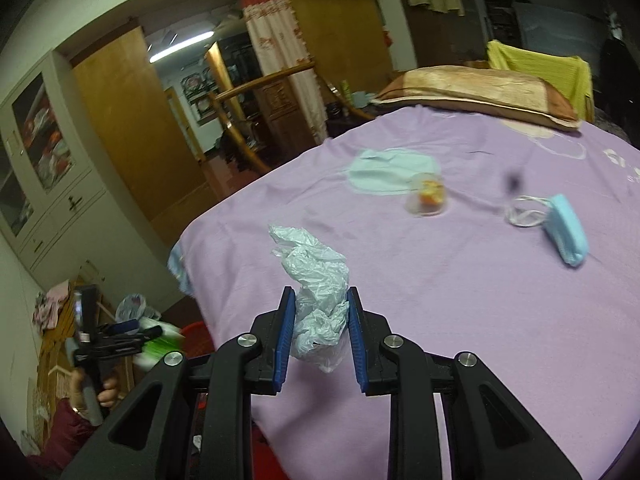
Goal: Collect trash
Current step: 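Carry the package and tissue to the wastebasket and open both tools over it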
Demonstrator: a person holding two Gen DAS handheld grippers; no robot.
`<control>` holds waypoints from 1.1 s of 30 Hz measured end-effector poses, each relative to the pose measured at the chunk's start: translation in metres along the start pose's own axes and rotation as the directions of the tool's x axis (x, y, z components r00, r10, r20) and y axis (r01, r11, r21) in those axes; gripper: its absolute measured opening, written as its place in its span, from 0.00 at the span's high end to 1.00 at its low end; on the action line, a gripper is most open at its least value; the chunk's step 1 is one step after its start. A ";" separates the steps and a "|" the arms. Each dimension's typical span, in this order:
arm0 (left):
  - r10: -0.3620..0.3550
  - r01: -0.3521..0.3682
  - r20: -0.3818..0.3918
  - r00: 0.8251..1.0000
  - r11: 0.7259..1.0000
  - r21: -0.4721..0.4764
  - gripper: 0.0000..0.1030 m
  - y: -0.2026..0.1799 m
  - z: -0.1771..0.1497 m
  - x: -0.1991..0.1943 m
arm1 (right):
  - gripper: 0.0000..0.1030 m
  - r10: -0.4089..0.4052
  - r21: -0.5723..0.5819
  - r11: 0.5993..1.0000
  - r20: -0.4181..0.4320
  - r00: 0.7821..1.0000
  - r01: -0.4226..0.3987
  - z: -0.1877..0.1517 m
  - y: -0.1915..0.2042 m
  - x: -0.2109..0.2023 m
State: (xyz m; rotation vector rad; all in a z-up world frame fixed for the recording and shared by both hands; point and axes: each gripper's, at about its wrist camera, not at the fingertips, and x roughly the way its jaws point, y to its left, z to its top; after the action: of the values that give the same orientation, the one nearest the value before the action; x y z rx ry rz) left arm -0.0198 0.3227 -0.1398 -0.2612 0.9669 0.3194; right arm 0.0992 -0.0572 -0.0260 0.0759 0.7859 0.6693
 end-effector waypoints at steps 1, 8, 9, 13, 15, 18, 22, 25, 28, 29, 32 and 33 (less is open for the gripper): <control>0.015 -0.015 -0.020 1.000 1.000 -0.005 0.09 0.004 -0.003 0.008 | 0.74 0.010 -0.018 1.000 -0.014 1.000 -0.010 0.001 0.010 0.006; -0.003 0.002 -0.005 1.000 0.998 -0.069 0.08 0.037 -0.014 0.008 | 0.74 0.074 -0.106 0.991 -0.092 0.993 -0.083 0.002 0.070 0.038; -0.001 0.002 0.004 1.000 0.997 -0.080 0.08 0.041 -0.013 0.005 | 0.73 0.082 -0.116 0.989 -0.104 0.991 -0.094 0.001 0.078 0.043; 0.062 -0.057 0.039 0.997 0.992 -0.115 0.07 0.061 -0.018 -0.004 | 0.73 0.131 -0.163 0.973 -0.184 0.974 -0.162 -0.009 0.117 0.070; 0.097 -0.090 0.051 0.994 0.988 -0.122 0.07 0.069 -0.022 -0.009 | 0.73 0.158 -0.182 0.962 -0.230 0.960 -0.202 -0.015 0.138 0.088; 0.137 -0.127 0.061 0.989 0.981 -0.146 0.07 0.083 -0.027 -0.010 | 0.71 0.189 -0.207 0.943 -0.306 0.933 -0.259 -0.025 0.170 0.115; 0.142 -0.129 0.058 0.988 0.973 -0.194 0.07 0.101 -0.034 -0.010 | 0.70 0.215 -0.235 0.916 -0.393 0.894 -0.324 -0.043 0.209 0.150; 0.150 -0.135 0.052 0.987 0.967 -0.215 0.07 0.113 -0.037 -0.008 | 0.51 0.223 -0.256 0.895 -0.456 0.862 -0.366 -0.056 0.235 0.176; 0.165 -0.151 0.050 0.985 0.964 -0.218 0.07 0.117 -0.038 -0.007 | 0.39 0.211 -0.274 0.890 -0.460 0.863 -0.364 -0.060 0.246 0.180; 0.165 -0.151 0.051 0.985 0.965 -0.217 0.07 0.118 -0.038 -0.007 | 0.39 0.210 -0.282 0.888 -0.454 0.866 -0.363 -0.059 0.247 0.178; 0.162 -0.146 0.061 0.985 0.966 -0.215 0.07 0.115 -0.037 -0.010 | 0.39 0.192 -0.299 0.894 -0.415 0.890 -0.333 -0.052 0.240 0.167; 0.158 -0.141 0.067 0.985 0.967 -0.212 0.07 0.112 -0.036 -0.012 | 0.39 0.192 -0.294 0.899 -0.401 0.896 -0.324 -0.048 0.236 0.161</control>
State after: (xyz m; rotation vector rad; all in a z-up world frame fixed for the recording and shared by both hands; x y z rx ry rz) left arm -0.0956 0.4114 -0.1576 -0.3626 0.8735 0.5669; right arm 0.0247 0.2153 -0.0907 -0.2861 1.0081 1.0970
